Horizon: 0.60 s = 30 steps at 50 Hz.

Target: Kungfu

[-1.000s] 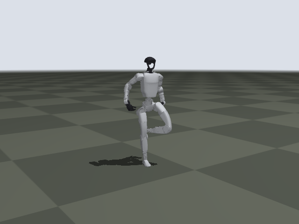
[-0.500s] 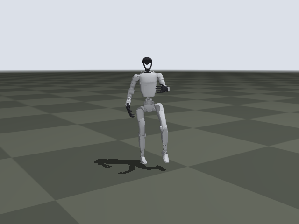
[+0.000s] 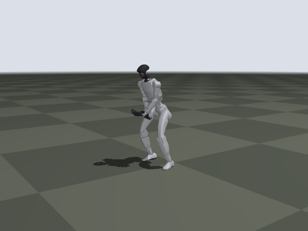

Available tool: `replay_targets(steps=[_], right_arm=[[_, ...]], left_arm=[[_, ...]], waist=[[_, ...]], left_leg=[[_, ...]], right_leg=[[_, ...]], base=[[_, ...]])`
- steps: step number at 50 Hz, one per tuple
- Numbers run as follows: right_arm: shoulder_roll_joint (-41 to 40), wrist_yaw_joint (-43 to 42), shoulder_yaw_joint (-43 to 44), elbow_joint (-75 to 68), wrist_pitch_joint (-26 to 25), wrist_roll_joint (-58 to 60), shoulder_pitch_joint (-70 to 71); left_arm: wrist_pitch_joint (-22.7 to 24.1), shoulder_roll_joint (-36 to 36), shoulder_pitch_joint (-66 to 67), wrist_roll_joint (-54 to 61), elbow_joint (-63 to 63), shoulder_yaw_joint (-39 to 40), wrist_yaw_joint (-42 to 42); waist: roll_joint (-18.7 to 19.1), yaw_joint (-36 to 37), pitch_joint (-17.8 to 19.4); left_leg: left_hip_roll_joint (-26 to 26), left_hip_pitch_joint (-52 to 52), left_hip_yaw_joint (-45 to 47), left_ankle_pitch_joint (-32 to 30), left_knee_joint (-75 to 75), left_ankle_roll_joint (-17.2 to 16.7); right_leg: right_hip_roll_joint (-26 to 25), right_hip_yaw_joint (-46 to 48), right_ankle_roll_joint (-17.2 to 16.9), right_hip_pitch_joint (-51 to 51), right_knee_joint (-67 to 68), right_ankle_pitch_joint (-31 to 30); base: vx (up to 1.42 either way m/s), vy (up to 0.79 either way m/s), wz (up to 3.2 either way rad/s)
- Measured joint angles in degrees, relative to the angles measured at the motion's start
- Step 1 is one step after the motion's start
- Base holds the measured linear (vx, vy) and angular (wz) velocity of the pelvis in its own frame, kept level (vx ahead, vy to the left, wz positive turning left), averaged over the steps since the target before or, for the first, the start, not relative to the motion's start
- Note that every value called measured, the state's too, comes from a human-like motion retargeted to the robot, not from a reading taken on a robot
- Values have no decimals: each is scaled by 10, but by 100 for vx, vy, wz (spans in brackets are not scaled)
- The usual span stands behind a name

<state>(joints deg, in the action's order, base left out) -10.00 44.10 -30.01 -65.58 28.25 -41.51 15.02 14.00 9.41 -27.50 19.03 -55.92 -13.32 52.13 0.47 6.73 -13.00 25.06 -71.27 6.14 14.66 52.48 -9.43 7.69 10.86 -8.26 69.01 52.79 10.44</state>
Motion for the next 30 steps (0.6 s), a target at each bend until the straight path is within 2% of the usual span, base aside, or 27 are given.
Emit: replay_targets(steps=[2,4,8,10,16,18,20,23,25,28,30], right_arm=[[14,-2,9,-3,2,-2,-17],[34,-14,1,5,10,-7,-27],[79,-49,-25,43,41,27,-24],[120,-78,-52,88,50,55,-8],[247,-187,-112,300,67,161,29],[313,-212,-136,417,39,171,61],[402,-244,-157,582,-25,153,106],[521,-303,-152,811,-132,88,186],[570,-357,-133,927,-187,39,248],[601,-446,-74,1022,-253,-6,345],[600,-496,-29,1039,-277,-14,402]], left_arm=[[15,30,18,-29,-13,-1,0],[16,31,20,-36,-10,-20,4],[-9,4,-1,-9,22,-45,12],[-28,-7,-16,2,33,-40,14],[-95,-76,-94,45,67,-27,26],[-111,-114,-114,47,68,-17,29],[-120,-149,-132,33,54,3,24],[-130,-180,-142,-20,-4,39,-21],[-140,-189,-133,-48,-44,56,-56],[-151,-181,-88,-49,-77,54,-52],[-165,-169,-49,-45,-86,24,-24]], waist=[[-25,-5,-23],[-42,-10,-29],[-30,-16,-32],[-37,-15,-38],[-47,-15,-53],[-51,-19,-59],[-49,-24,-65],[-37,-35,-84],[-21,-40,-111],[1,-26,-139],[26,-24,-150]], left_leg=[[-16,-22,29,20,32,14],[-29,-24,50,30,45,21],[-35,-27,47,33,55,30],[-35,-13,61,34,50,33],[-63,39,74,18,2,42],[-72,67,83,10,-23,47],[-81,96,89,1,-52,54],[-97,138,98,-20,-110,71],[-99,156,102,-43,-162,76],[-86,198,131,-86,-245,76],[-71,220,144,-110,-291,73]], right_leg=[[38,-6,40,17,-19,62],[52,-39,33,25,-28,84],[52,-42,22,21,-45,57],[48,-50,18,1,-77,46],[66,-41,3,-85,-192,-13],[70,-34,4,-122,-237,-48],[72,-23,11,-156,-271,-103],[86,21,12,-181,-279,-228],[85,75,53,-156,-226,-266],[59,130,56,-101,-26,-188],[44,177,70,-68,136,-124]], base=[[7,31,20],[1,19,35],[-2,27,-13],[4,33,-39],[11,28,3],[14,30,-11],[12,38,-6],[14,37,-8],[17,33,-57],[13,24,-83],[17,9,-21]])
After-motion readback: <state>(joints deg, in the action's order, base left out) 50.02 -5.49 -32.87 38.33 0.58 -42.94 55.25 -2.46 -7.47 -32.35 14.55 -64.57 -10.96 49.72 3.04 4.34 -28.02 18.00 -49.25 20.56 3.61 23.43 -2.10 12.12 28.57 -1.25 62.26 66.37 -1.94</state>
